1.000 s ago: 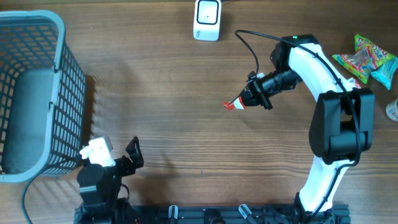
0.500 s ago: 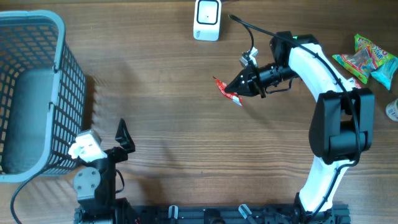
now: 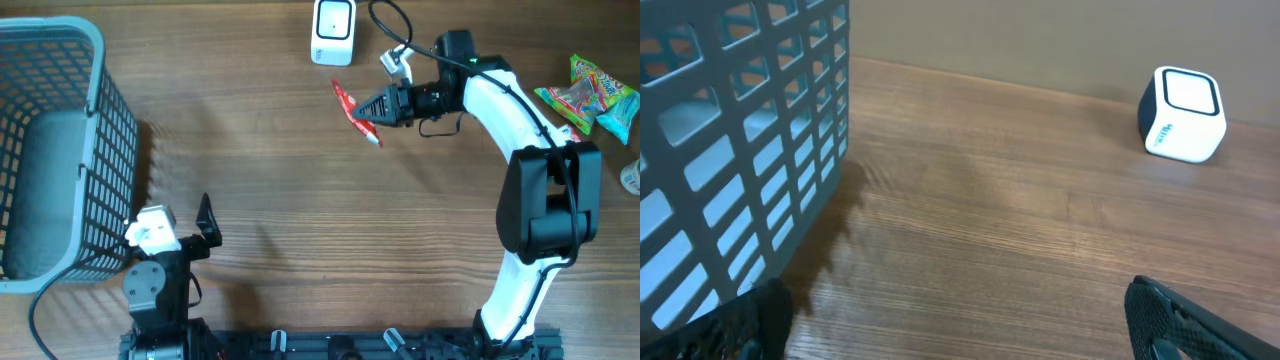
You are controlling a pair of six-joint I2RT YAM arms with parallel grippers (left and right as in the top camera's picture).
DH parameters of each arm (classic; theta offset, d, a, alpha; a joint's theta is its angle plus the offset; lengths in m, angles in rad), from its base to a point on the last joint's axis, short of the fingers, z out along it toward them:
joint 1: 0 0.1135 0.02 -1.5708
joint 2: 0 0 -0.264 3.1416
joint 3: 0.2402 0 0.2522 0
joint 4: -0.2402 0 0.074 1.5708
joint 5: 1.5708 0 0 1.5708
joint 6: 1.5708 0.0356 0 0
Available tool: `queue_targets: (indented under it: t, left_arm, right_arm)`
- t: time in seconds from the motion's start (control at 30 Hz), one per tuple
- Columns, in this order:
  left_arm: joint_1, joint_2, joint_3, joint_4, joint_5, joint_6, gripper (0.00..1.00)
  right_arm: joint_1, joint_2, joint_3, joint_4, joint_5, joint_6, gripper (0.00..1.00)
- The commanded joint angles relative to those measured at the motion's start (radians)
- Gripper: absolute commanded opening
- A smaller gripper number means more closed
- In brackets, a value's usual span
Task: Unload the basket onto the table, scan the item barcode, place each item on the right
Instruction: 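Carry the Nescafe stick to the far right and release it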
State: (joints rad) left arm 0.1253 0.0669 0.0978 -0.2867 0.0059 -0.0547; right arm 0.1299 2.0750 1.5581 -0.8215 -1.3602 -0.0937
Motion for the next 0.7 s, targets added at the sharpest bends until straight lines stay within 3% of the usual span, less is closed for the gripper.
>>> queue_targets:
  t: [0.0,0.13,0.4,0.57,0.67]
  left_arm:
    - [-0.005,0.004,-0.01,0.006,0.04,0.021,1.0]
    - [-0.005,0.004,-0.01,0.005,0.042,0.021,1.0]
    - [-0.005,0.004,-0.01,0.005,0.042,0.021,1.0]
    - [-0.005,0.004,-0.01,0.005,0.042,0.021,1.0]
    - [-0.005,0.004,-0.01,0.005,0.042,0.022,1.0]
  right_arm:
    - [0.008,-0.016,0.002,0.124,0.037,0.11,0.05]
    - [0.04,-0.018,0.013,0.295,0.565,0.27,0.05]
    - [0.235,-0.008,0.074,0.59,1.331,0.332,0.05]
    - [0.251,0.063,0.101,0.759,1.413,0.357,0.05]
    - [0.252,0.13,0.179,0.76,1.398,0.385,0.05]
